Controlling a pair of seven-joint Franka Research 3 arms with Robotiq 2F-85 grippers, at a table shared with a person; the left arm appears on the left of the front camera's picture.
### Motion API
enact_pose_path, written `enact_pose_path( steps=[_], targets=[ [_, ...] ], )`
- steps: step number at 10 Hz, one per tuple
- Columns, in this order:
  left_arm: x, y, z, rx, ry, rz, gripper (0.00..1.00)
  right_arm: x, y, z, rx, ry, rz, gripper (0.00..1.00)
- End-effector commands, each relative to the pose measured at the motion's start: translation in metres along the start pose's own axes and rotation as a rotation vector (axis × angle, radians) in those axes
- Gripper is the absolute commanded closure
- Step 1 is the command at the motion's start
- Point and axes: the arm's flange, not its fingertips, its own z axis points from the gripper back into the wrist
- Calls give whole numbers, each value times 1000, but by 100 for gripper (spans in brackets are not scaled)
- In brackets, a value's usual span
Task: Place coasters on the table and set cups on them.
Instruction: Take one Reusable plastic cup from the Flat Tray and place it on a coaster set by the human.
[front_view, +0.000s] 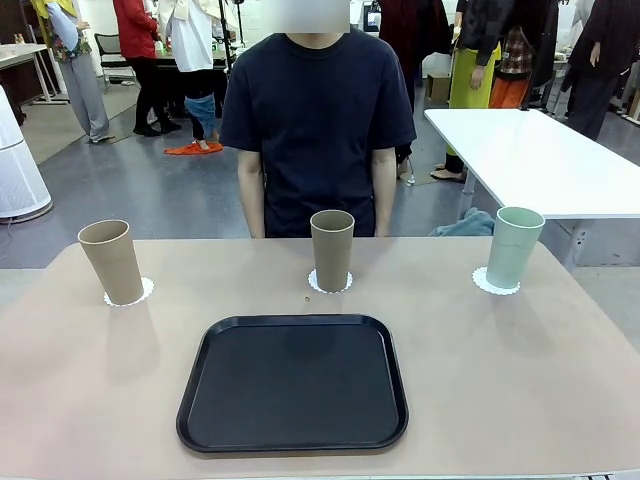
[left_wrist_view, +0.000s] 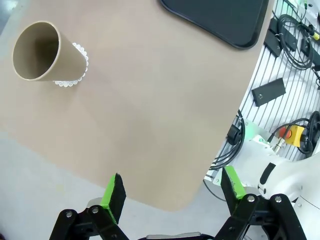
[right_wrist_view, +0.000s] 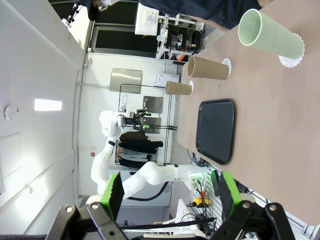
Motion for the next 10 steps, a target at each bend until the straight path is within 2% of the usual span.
enact_pose_path(
  steps=[1,4,5,6,7,8,10],
  targets=[
    [2,2,2,5,14,17,0,-1,3,-1,14,-9,-14,0],
    [0,0,1,-1,-4,-3,0,-1,3,-1,14,-9,-14,0],
    [7,12,4,84,6,113,0,-1,3,-1,14,-9,-14,0],
    [-6,-8,-15,121,-3,274,0,-1,3,-1,14,-9,-14,0],
    [-10,-16,-22,126,2,382,0,-1,3,-1,14,-9,-14,0],
    [2,-2,-10,138,45,444,0,-1,3,-1,14,-9,-14,0],
    [-14,-27,-33,143,54,590,0,-1,3,-1,14,-9,-14,0]
  ],
)
